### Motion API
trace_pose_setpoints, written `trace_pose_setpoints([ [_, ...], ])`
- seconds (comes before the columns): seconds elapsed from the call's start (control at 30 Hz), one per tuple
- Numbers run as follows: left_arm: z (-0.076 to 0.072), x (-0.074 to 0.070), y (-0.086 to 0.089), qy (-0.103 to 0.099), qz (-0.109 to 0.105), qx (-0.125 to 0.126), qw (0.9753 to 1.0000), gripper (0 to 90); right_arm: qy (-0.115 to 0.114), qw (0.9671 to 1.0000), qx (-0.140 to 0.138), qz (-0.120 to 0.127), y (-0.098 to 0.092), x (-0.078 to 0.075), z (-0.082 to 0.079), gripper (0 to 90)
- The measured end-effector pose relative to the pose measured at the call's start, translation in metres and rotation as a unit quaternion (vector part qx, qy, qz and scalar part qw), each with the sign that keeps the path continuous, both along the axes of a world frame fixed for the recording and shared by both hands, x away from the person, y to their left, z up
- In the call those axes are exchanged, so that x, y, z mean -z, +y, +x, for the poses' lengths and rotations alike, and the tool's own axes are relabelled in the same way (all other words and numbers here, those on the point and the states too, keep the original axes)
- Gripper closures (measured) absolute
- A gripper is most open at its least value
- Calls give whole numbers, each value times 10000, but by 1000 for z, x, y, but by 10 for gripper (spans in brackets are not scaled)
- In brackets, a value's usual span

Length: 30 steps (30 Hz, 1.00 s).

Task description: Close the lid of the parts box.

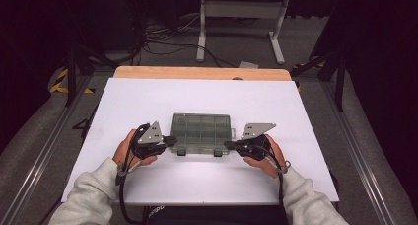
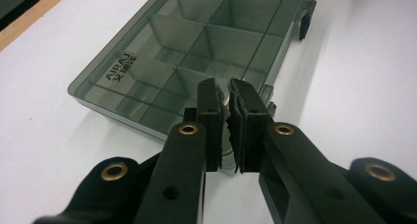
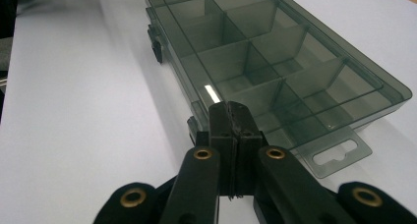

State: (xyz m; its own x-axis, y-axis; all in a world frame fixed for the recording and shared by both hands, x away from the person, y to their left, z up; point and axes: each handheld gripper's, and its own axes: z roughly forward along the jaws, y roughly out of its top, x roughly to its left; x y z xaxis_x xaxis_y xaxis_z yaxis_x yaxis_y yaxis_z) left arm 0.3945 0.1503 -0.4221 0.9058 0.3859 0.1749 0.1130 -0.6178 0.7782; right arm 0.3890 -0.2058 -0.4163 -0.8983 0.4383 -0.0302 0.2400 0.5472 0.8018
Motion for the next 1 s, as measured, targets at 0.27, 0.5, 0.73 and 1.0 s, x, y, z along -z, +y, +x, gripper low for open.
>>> trace_pose_setpoints([
  [0.27, -1, 4, -1, 43, 32, 16, 10000, 836, 27, 10000, -11, -44, 0, 4, -1, 900],
  [0.5, 0, 6, -1, 74, 12, -8, 10000, 838, 57, 10000, 31, 1, -1, 5, 0, 900],
  [0.73, 0, 8, -1, 49, -18, -30, 10000, 843, 36, 10000, 33, 27, -1, 6, 0, 900],
  [1.0, 0, 11, -1, 63, -161, -66, 9998, 865, -75, 9999, 134, 61, -2, 8, 0, 900],
])
